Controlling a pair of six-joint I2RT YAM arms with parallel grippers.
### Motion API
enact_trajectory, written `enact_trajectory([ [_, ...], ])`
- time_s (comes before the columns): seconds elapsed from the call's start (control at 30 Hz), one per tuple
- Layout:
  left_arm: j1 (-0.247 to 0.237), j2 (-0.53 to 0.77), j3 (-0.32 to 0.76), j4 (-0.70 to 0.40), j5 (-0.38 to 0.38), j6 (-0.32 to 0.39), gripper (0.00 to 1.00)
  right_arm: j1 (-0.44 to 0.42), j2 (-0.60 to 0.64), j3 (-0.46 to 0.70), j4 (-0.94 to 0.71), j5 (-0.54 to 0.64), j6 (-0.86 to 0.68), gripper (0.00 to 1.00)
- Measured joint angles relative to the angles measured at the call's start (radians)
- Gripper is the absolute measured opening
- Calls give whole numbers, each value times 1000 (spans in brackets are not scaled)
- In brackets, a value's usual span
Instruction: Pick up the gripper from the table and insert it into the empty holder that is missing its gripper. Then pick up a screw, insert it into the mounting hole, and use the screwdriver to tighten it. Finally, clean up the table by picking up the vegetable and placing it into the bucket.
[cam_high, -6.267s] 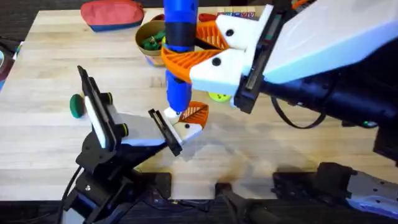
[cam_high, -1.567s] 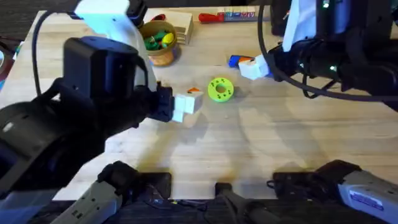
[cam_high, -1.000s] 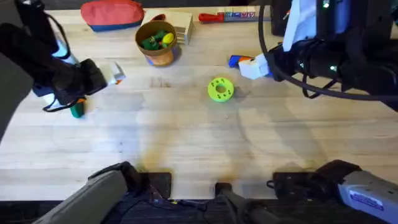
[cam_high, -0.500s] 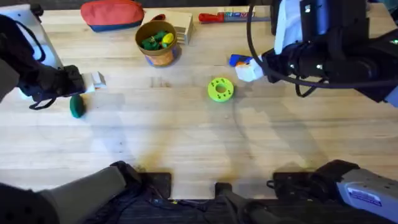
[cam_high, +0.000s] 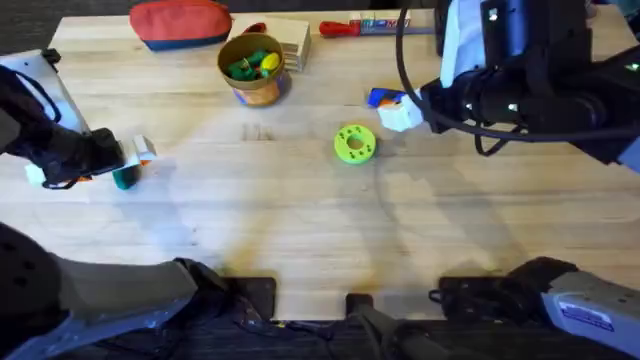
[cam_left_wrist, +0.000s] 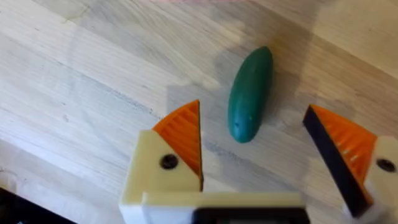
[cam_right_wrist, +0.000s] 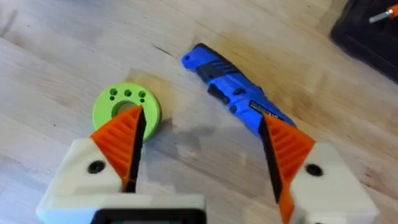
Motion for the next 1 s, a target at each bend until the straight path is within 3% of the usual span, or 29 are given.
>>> enact_trajectory([
  [0.17,14,57,0,18,0,5,969,0,0,0,0,0,0,991],
  [0.27,14,65,0,26,0,8,861,0,0,0,0,0,0,991],
  [0.3,14,65,0,28,0,8,788,0,0,0,0,0,0,991],
  [0.33,14,65,0,30,1,12,366,0,0,0,0,0,0,991],
  [0.47,14,61,3,30,2,17,52,0,0,0,0,0,0,991],
  [0.77,14,59,3,30,4,0,29,0,0,0,0,0,0,992],
  [1.0,-43,-92,3,35,68,-25,29,0,0,0,0,0,0,992],
])
